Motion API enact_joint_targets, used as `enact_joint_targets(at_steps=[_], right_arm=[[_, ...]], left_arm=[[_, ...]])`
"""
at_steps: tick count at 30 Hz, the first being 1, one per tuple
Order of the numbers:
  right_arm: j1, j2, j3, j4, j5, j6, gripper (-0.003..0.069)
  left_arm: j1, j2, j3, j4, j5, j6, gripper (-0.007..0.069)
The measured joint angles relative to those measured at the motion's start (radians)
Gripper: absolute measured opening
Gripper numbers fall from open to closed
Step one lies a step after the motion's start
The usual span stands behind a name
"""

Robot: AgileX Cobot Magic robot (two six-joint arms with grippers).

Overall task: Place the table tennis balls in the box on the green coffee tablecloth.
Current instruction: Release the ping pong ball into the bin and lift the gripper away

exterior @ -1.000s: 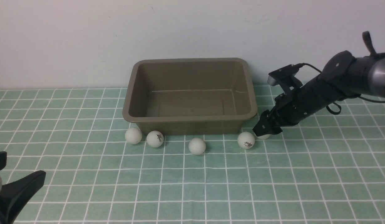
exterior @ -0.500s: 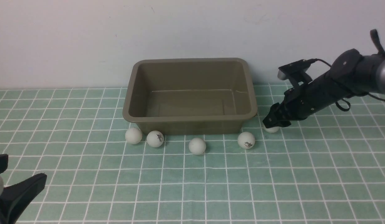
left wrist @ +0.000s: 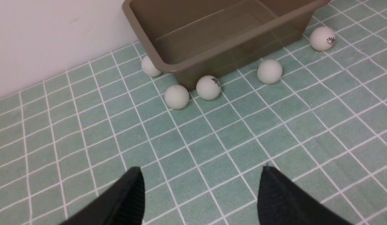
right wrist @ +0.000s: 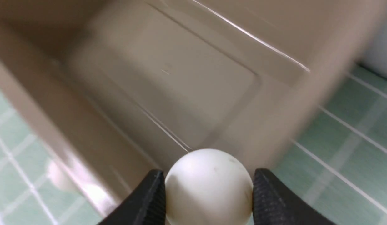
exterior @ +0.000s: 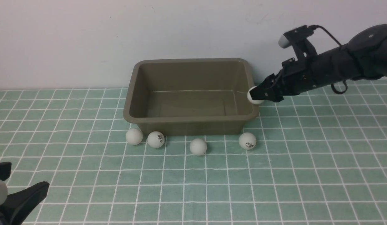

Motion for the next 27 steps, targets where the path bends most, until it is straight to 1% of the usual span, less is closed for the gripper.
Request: enact_joint_targets(at_steps=[2, 5, 16, 17, 18, 22, 24, 27], right_arm=[[0.027, 0.0, 0.0, 0.019, -0.002, -0.016, 0.0325], [0.054, 0.0, 0.0, 0.015, -0.017, -0.022, 0.0325], [0.071, 0.0, 0.0, -0.002, -0.088, -0.02, 0.0331], [0.071, 0.0, 0.0, -0.002, -0.093, -0.02, 0.0356], [0.071, 0.0, 0.0, -0.002, -0.093, -0.02, 0.0361], [0.071, 0.0, 0.0, 0.006, -0.109, -0.02, 0.0457], [0.069, -0.002, 0.0, 0.011, -0.126, -0.02, 0.0482], [0.055, -0.029, 0.0, 0.01, -0.148, -0.02, 0.0489]], left_arm=[[0.0, 0.0, 0.0, 0.0, 0.001, 0.0, 0.0438], [0.0, 0.0, 0.0, 0.0, 0.004, 0.0, 0.0438], [0.0, 0.0, 0.0, 0.0, 0.017, 0.0, 0.0438], [0.0, 0.0, 0.0, 0.0, 0.019, 0.0, 0.0438], [0.0, 0.0, 0.0, 0.0, 0.019, 0.0, 0.0438], [0.0, 0.0, 0.0, 0.0, 0.024, 0.0, 0.0438], [0.0, 0.0, 0.0, 0.0, 0.027, 0.0, 0.0438], [0.0, 0.0, 0.0, 0.0, 0.027, 0.0, 0.0438]])
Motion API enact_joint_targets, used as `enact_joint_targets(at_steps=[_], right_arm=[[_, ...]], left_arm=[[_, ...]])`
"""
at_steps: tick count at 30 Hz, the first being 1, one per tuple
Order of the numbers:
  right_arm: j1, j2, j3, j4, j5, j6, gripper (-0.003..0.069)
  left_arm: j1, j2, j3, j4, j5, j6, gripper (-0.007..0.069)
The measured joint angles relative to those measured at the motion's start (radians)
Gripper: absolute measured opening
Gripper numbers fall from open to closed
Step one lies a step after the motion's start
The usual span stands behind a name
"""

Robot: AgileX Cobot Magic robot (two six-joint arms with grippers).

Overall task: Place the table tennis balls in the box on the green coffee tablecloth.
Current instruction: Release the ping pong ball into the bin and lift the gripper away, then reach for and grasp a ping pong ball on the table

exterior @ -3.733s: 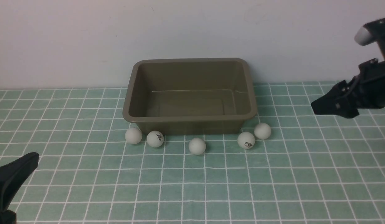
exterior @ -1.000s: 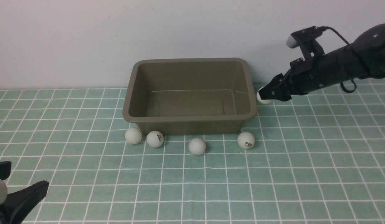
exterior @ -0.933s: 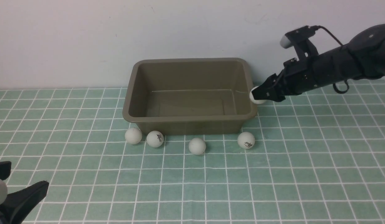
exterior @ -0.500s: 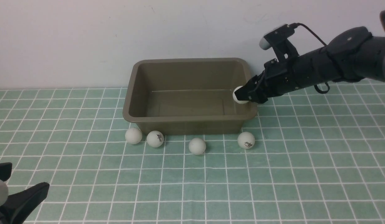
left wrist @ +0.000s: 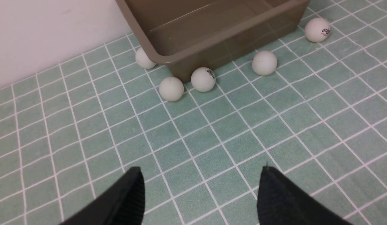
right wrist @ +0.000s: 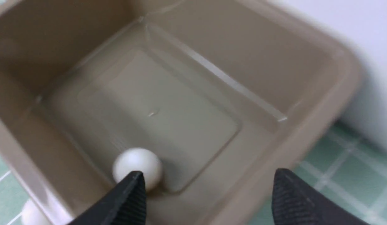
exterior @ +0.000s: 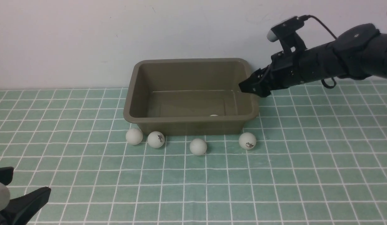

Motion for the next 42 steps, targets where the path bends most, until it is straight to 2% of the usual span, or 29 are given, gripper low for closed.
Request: enact_joint_targets(at_steps=[5, 8, 13, 18, 24, 30, 33, 38, 42], right_arm=[[-0.078, -0.114, 0.0, -0.077, 0.029, 0.048, 0.0491], [-0.124, -0.174, 0.0, -0.159, 0.129, 0.136, 0.0491], [-0.132, -0.237, 0.0, -0.27, 0.264, 0.25, 0.0491], [-0.132, -0.283, 0.0, -0.304, 0.348, 0.344, 0.0491], [-0.132, -0.317, 0.061, -0.329, 0.424, 0.381, 0.0491], [-0.132, -0.345, 0.19, -0.326, 0.37, 0.384, 0.0491], [-0.126, -0.35, 0.304, -0.298, 0.286, 0.355, 0.0491], [-0.026, -0.344, 0.445, -0.264, 0.091, 0.259, 0.0491], [0.052, -0.332, 0.471, -0.258, -0.022, 0.239, 0.0491]], left_arm=[[0.0, 0.0, 0.0, 0.0, 0.001, 0.0, 0.0438], [0.0, 0.0, 0.0, 0.0, 0.001, 0.0, 0.0438], [0.0, 0.0, 0.0, 0.0, 0.001, 0.0, 0.0438], [0.0, 0.0, 0.0, 0.0, 0.001, 0.0, 0.0438], [0.0, 0.0, 0.0, 0.0, 0.001, 0.0, 0.0438], [0.0, 0.0, 0.0, 0.0, 0.001, 0.001, 0.0438], [0.0, 0.0, 0.0, 0.0, 0.001, 0.001, 0.0438], [0.0, 0.0, 0.0, 0.0, 0.001, 0.001, 0.0438], [0.0, 0.0, 0.0, 0.0, 0.001, 0.001, 0.0438]])
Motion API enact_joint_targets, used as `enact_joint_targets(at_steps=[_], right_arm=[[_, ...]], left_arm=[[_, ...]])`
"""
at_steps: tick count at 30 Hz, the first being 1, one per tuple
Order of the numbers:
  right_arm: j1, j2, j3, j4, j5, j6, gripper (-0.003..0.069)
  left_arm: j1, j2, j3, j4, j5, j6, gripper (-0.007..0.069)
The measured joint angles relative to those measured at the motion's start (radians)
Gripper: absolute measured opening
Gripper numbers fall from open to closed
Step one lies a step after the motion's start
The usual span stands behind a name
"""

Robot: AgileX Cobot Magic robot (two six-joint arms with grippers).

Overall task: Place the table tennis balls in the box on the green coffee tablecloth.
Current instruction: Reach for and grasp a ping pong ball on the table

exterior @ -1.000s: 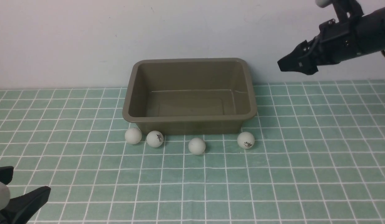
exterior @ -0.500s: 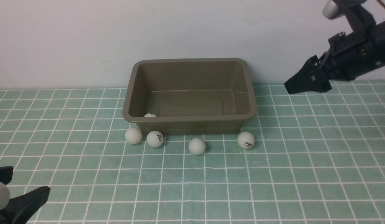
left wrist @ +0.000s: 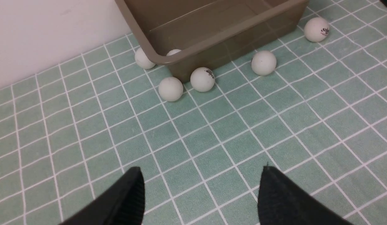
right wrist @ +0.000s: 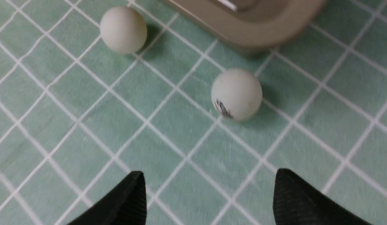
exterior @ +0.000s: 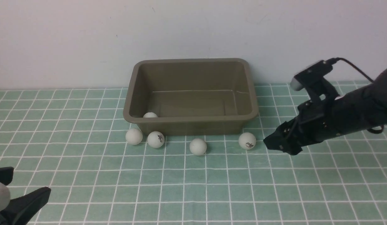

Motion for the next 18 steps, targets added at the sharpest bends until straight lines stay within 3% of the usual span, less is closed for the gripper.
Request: enact_joint_targets(at_steps=[7, 18], right_arm=[[0.118, 0.067, 0.003, 0.017, -0.198, -0.006, 0.0491], [0.132, 0.181, 0.003, 0.073, -0.305, -0.01, 0.0497]], left_arm=[[0.0, 0.0, 0.0, 0.0, 0.001, 0.0, 0.0438], [0.0, 0.0, 0.0, 0.0, 0.002, 0.0, 0.0438]])
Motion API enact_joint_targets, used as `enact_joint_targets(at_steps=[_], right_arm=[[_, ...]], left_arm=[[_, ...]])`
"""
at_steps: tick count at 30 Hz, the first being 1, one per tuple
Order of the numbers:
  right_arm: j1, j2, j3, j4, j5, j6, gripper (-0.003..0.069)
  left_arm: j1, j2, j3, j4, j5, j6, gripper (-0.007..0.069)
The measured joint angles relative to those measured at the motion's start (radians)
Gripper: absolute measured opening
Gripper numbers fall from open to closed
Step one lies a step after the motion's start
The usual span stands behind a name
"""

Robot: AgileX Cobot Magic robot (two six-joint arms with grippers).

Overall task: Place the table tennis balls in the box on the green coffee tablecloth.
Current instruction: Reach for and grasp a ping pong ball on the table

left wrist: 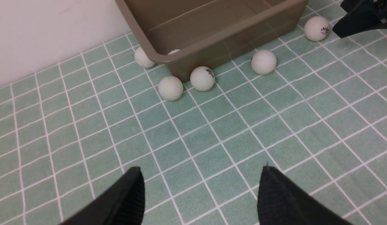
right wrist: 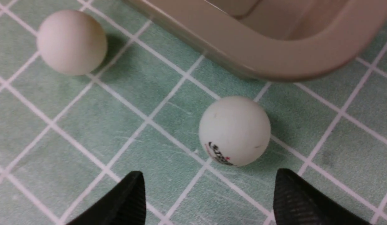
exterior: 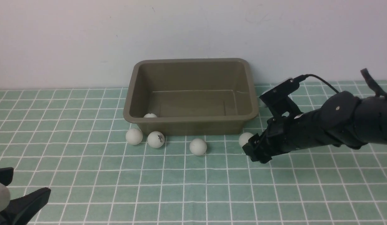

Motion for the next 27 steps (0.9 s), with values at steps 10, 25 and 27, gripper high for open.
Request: enact_joint_targets(at_steps=[10, 25, 27], right_arm=[[0.001, 0.046, -0.001, 0.012, -0.059, -0.02, 0.0497], [0.001, 0.154, -0.081, 0.038, -0.031, -0.051, 0.0497], [0.001, 0.162, -0.085, 0.039, -0.035, -0.052, 0.0496]], left_arm=[[0.0, 0.0, 0.0, 0.0, 0.0, 0.0, 0.0438], [0.0, 0.0, 0.0, 0.0, 0.0, 0.0, 0.0438], [0.0, 0.0, 0.0, 0.0, 0.0, 0.0, 0.0438]])
